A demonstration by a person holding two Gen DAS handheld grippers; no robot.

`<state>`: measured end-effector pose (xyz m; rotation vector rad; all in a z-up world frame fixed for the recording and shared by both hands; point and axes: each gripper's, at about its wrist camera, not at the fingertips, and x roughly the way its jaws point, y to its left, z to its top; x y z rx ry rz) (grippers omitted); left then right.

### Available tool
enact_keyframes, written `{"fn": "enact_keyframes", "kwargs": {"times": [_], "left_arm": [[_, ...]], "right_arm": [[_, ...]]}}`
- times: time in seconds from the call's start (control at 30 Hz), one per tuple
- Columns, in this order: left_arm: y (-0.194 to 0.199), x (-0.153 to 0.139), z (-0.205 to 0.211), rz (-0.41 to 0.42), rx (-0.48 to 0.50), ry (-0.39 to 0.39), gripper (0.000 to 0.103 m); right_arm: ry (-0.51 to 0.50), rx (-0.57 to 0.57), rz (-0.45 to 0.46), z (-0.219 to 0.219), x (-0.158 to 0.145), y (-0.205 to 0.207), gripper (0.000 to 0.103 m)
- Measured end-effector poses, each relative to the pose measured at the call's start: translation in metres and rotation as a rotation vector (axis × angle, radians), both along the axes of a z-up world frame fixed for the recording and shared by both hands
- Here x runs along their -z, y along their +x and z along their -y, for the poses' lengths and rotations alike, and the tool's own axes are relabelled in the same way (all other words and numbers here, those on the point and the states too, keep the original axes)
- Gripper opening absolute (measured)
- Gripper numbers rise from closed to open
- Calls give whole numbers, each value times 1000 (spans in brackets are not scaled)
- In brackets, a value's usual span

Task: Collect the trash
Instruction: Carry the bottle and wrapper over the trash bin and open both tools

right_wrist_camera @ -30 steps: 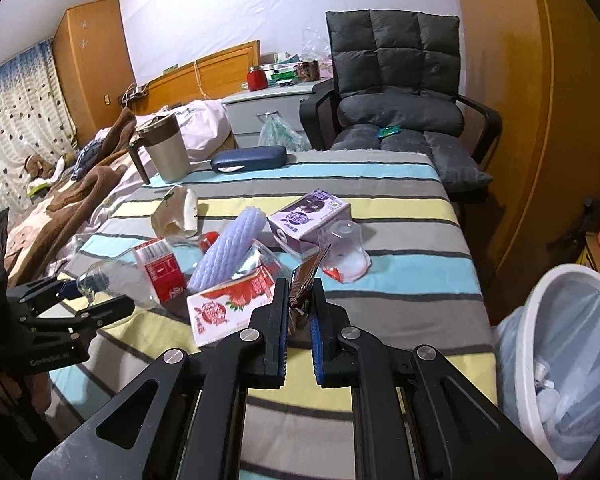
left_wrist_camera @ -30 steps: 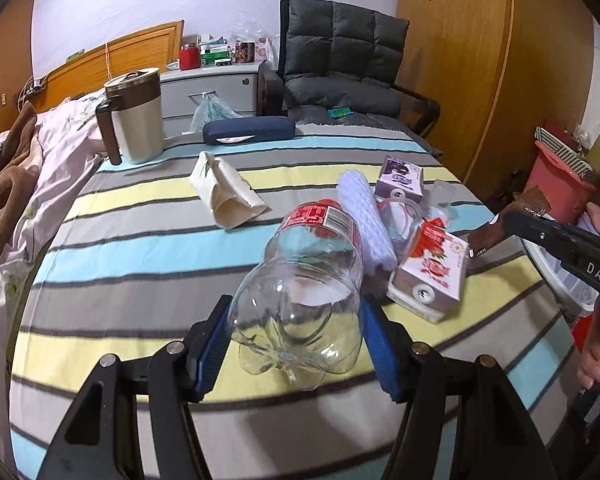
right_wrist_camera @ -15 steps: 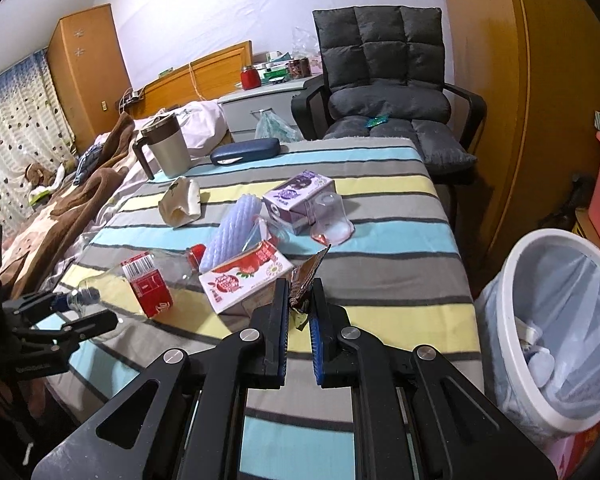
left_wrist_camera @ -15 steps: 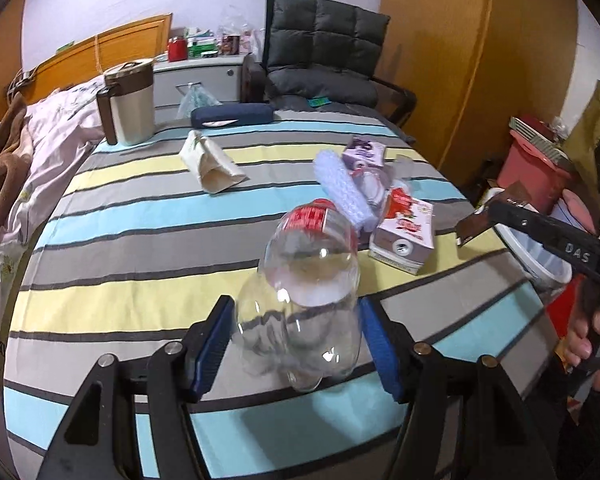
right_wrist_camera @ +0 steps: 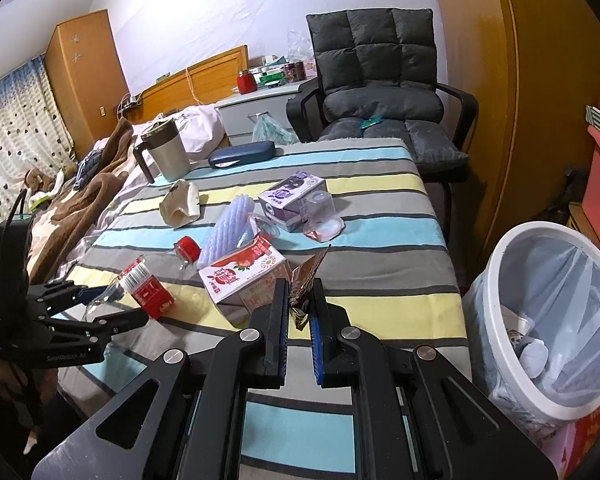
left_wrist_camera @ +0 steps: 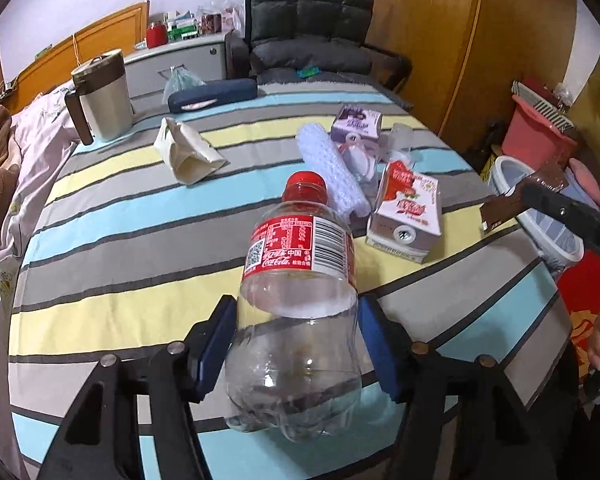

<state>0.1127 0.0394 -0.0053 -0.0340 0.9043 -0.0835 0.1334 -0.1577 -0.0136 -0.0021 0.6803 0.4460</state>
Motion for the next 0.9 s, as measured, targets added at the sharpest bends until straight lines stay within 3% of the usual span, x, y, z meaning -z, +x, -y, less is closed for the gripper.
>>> {"fn": "enact_keyframes", "kwargs": {"times": [0.37,0.9], "left_arm": [[-14,-25,-4,113,-38,-48,64],[-9,-36,49,153,84,-112,64]], "right_arm": [[19,10,21,6,-6,-8,12],[43,93,15,36,-6,-17,12]]}}
